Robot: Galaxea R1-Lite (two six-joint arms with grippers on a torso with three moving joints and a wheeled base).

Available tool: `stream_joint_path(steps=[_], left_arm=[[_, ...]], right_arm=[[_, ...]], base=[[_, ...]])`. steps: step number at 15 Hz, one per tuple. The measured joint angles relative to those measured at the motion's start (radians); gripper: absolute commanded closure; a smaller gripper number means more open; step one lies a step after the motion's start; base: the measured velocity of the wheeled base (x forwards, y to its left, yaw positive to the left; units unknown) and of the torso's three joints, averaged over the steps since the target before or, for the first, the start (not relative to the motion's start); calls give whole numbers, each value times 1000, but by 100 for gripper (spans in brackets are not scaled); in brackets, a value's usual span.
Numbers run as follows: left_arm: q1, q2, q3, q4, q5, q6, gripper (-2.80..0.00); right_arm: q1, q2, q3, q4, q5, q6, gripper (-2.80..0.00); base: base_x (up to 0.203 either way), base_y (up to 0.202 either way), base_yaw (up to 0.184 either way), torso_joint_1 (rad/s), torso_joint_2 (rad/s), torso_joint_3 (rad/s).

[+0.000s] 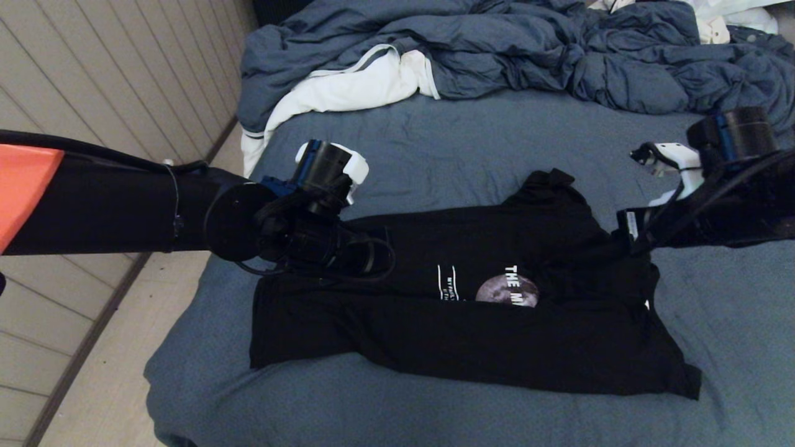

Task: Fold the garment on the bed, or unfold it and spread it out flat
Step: Unford the black T-shirt

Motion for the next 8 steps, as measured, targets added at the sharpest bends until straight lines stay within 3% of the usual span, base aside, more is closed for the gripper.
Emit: stream_joint_path(steps=[8], left_arm=[[0,-27,4,5,-1,0,0]], right_arm=[[1,-498,431,114,80,-107,0]], base=[[0,0,0,0,0,0]])
